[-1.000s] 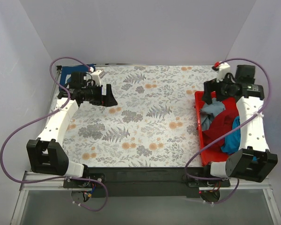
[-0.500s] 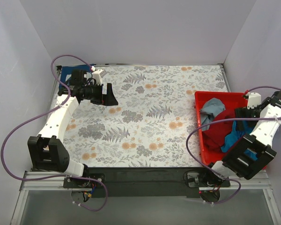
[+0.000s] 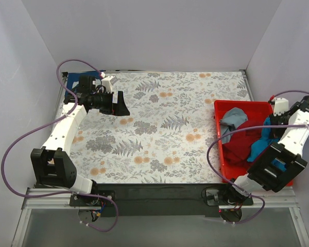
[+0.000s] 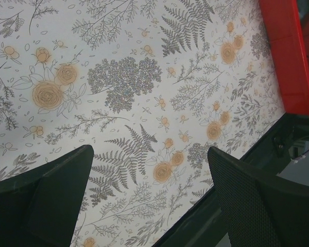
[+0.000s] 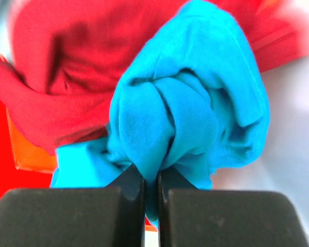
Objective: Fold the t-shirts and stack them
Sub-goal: Grab the tshirt from the pile, then move the tshirt to the center of the board
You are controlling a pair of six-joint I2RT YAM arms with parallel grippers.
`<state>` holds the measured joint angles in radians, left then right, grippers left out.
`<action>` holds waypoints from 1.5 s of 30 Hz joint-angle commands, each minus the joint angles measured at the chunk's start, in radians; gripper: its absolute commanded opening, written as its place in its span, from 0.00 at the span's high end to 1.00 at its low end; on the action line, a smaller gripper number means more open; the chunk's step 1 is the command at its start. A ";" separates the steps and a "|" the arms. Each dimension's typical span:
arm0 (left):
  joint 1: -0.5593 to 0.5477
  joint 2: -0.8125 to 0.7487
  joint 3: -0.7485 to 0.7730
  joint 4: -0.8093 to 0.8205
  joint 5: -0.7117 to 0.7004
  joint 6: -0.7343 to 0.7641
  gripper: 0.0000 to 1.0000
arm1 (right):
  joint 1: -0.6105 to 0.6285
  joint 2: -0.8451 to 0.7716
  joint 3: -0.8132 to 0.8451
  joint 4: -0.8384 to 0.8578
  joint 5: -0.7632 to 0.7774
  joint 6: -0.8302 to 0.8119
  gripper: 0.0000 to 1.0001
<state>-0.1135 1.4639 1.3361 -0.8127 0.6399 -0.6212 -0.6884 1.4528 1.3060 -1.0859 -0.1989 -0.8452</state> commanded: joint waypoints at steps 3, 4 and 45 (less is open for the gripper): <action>0.003 -0.033 0.023 -0.028 0.003 -0.009 0.07 | 0.073 -0.106 0.301 -0.062 -0.190 0.014 0.99; 0.003 -0.034 0.029 -0.026 0.006 -0.009 0.07 | 0.091 -0.111 0.330 -0.060 -0.215 0.021 0.99; -0.235 0.003 -0.330 0.136 0.043 0.161 0.25 | 1.036 0.420 0.196 0.422 -0.344 0.505 0.26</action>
<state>-0.2928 1.4525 1.0374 -0.7315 0.6968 -0.4217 0.3183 1.8732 1.4662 -0.7254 -0.5205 -0.3531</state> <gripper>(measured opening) 0.753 0.753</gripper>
